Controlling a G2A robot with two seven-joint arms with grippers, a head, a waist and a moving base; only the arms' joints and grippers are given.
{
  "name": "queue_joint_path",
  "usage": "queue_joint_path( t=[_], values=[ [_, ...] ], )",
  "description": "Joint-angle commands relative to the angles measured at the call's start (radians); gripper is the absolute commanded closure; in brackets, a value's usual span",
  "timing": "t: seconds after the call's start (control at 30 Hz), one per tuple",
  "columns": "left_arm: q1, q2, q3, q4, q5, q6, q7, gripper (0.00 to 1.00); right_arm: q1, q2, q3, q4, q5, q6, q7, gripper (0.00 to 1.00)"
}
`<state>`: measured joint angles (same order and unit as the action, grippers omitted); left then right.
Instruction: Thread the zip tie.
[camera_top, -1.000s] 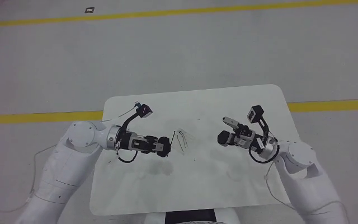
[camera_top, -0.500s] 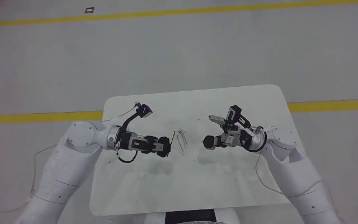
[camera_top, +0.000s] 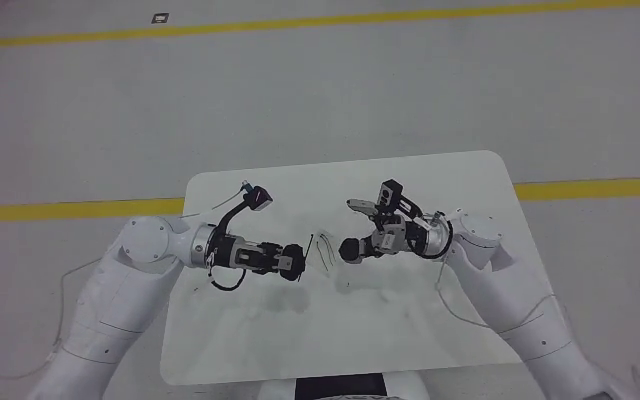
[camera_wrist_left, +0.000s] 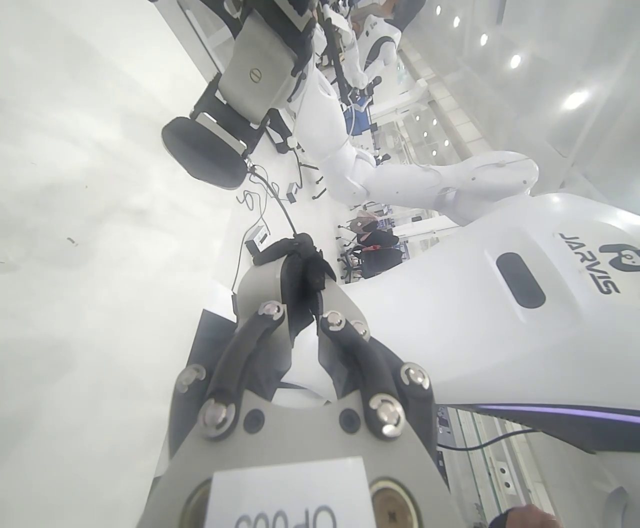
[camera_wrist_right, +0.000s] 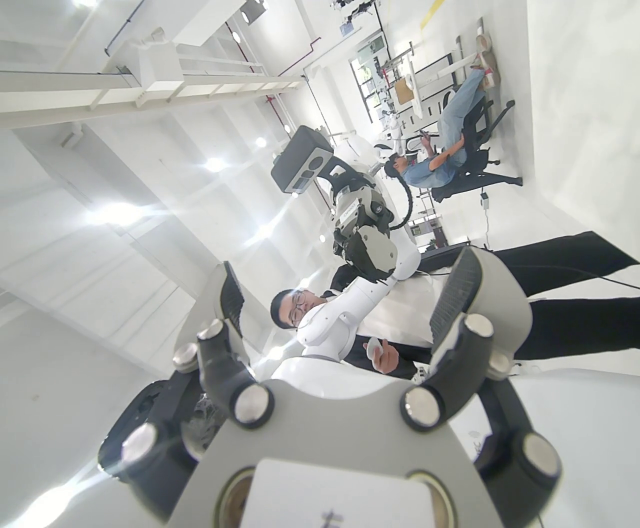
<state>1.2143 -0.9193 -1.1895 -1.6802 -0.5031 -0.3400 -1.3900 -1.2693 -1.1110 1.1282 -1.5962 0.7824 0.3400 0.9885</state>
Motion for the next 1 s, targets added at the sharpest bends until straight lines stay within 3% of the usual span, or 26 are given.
queue_joint_path(
  t=[0.0,0.2,0.4,0.7,0.77,0.97],
  values=[
    [0.000,0.000,0.000,0.000,0.000,0.000,0.000,1.00,0.000,0.000,0.000,0.000,-0.001,0.000,0.000,0.00],
    [0.000,0.000,0.000,0.000,0.000,0.000,0.000,1.00,-0.006,-0.001,-0.003,-0.013,-0.014,-0.012,-0.027,0.00],
    [0.000,0.000,0.000,0.000,0.000,0.000,0.000,1.00,0.016,-0.008,-0.034,-0.041,-0.038,-0.082,-0.037,0.00],
    [0.000,0.000,0.000,0.000,0.000,0.000,0.000,1.00,0.089,-0.038,-0.136,-0.012,-0.039,-0.159,-0.050,0.00],
    [0.000,0.000,0.000,0.000,0.000,0.000,0.000,1.00,0.095,-0.041,-0.137,-0.009,-0.061,-0.216,-0.074,0.00],
    [0.000,0.000,0.000,0.000,0.000,0.000,0.000,1.00,0.095,-0.041,-0.137,-0.009,-0.061,-0.216,-0.074,0.00]
  ],
)
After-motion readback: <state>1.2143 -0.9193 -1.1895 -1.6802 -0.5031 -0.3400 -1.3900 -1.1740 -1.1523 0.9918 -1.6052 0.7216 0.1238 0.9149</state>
